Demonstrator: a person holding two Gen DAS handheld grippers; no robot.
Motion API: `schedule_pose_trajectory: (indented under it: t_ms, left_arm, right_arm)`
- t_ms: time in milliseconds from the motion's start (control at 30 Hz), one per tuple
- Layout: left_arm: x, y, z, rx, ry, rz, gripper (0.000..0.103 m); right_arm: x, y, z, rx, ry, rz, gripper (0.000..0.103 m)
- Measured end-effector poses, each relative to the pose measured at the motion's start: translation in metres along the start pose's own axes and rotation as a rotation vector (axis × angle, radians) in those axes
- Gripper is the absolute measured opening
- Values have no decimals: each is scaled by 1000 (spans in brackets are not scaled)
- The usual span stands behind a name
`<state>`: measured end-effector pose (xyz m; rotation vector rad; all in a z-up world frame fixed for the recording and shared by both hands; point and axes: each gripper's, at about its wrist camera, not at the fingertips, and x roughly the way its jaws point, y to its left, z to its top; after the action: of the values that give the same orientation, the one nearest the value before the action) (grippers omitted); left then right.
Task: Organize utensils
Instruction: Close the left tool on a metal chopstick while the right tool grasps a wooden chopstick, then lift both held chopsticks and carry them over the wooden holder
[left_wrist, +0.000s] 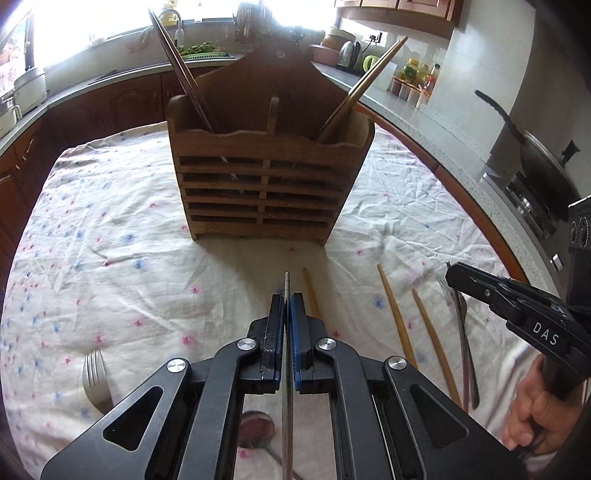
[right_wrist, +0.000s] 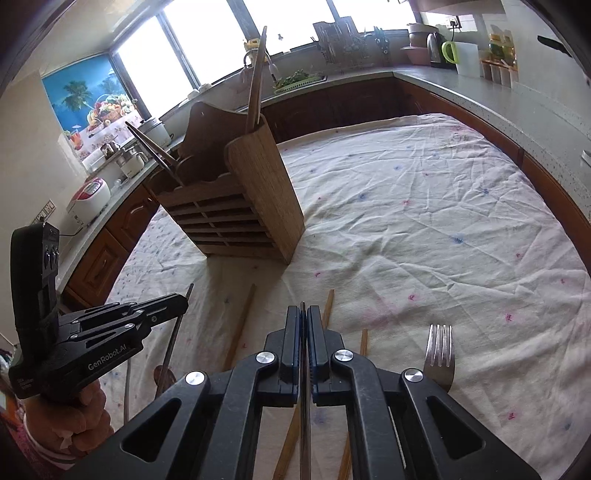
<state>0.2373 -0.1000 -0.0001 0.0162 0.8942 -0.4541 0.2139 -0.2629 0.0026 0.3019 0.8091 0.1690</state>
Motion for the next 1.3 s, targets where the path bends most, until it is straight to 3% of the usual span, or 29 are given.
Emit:
schedule_pose_trajectory:
  t_ms: [433,800,1033,1300]
  left_arm:
    - [-103,10,3,-42,-195,-74,2]
    - [-136,20,7,-55,-294,-88,0]
    - [-97,39,9,-104,-196,-65,0]
    - [-8,36,17,-119,-4,-30,7]
  right_arm:
    - [-72,39,22,-48,-173,71,4]
    - [-98,63,39,-108,-264,71,4]
    - [-102,60,42,-105,-283,68,4]
    - [-111,53,41,-95,-300,74,4]
